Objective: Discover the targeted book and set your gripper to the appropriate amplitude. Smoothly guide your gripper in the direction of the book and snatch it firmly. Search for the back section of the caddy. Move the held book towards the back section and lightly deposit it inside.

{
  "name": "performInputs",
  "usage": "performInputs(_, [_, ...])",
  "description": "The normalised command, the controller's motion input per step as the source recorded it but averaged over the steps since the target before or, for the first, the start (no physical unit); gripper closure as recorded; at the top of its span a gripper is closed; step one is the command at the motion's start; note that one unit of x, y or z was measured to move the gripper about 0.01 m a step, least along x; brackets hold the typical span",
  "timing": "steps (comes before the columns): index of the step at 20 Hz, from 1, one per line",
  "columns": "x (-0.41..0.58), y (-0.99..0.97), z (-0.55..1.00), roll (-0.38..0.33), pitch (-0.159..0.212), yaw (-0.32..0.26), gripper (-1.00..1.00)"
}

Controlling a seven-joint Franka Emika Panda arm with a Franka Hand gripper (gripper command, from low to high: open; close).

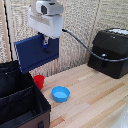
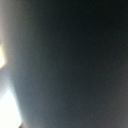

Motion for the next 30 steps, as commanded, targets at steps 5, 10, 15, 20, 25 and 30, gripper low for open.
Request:
performInputs(5, [0.689,0.42,0.7,-0.056,0.204,0.0,1.0])
performInputs(10, [0.556,0.52,0.65,-0.064,0.194,0.0,1.0])
performInputs(15, [0.415,0.67,0.6,-0.094,0.147,0.0,1.0])
performInputs(20, [0.373,0.67,0.57,-0.122,0.13,0.0,1.0])
performInputs(25, [0.487,0.57,0.46,-0.184,0.076,-0.002,1.0])
performInputs(30, [0.53,0.54,0.44,-0.192,0.06,-0.008,1.0])
